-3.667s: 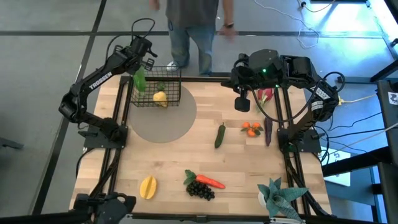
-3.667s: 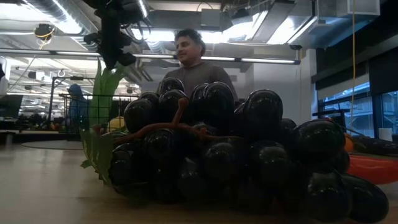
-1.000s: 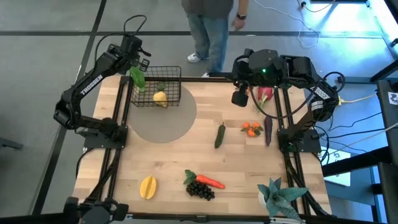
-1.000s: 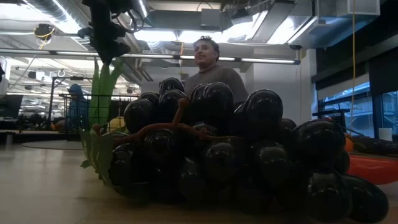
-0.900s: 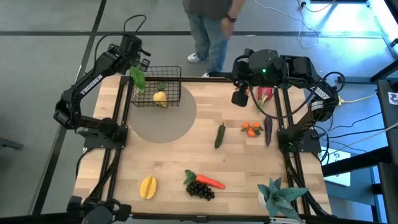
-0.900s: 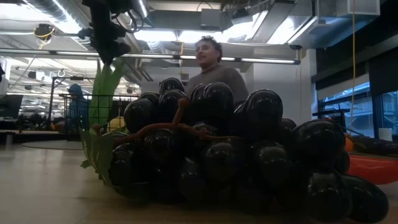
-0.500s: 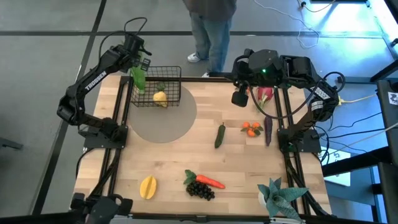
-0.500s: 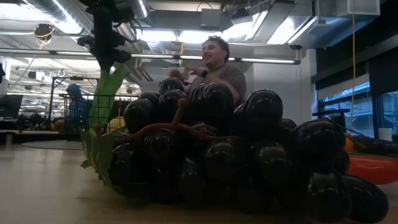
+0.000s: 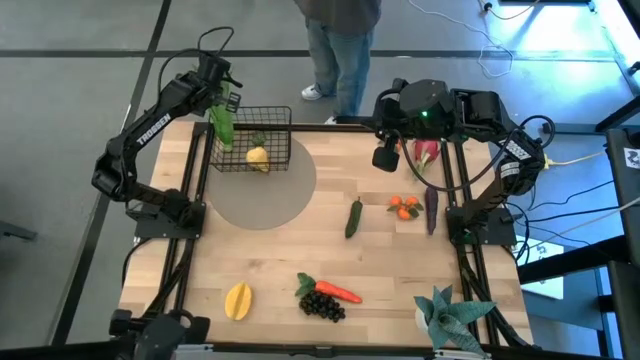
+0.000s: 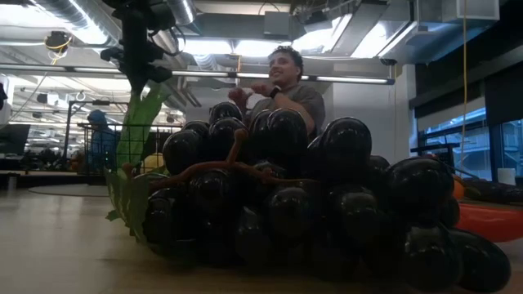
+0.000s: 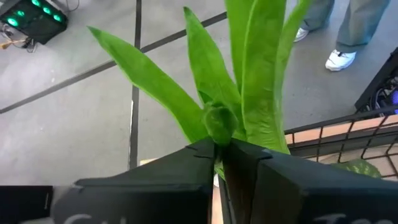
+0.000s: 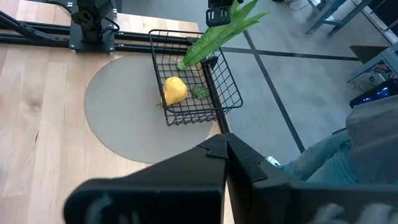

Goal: Build produce basket
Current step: Put the green aloe vera into the wire basket, then put the bottom orange tangerine into the wire basket

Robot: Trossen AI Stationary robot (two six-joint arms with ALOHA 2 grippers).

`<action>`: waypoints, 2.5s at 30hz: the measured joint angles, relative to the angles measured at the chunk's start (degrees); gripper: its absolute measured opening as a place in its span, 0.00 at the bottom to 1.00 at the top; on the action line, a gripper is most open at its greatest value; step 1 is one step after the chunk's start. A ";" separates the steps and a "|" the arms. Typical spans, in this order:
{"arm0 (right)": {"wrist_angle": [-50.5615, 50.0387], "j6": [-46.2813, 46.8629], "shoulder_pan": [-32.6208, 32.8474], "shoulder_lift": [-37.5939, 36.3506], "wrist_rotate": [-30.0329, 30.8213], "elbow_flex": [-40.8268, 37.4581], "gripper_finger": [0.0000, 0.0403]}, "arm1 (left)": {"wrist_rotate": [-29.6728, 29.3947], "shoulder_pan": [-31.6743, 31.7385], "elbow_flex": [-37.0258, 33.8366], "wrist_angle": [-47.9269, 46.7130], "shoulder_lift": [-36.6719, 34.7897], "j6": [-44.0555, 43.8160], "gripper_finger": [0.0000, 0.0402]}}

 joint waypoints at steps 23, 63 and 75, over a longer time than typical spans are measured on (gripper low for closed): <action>0.04 0.34 -0.02 0.00 0.04 0.00 0.00 | 1.07 0.70 0.00 -0.20 -3.83 1.13 0.20; -16.33 26.02 -3.85 -1.77 -15.56 -13.87 0.00 | 38.73 -27.14 0.04 -13.92 -26.28 -4.03 0.20; -16.25 45.14 -2.48 -10.78 -20.47 -35.65 0.00 | 36.74 -31.60 0.04 -14.36 -27.45 -6.33 0.20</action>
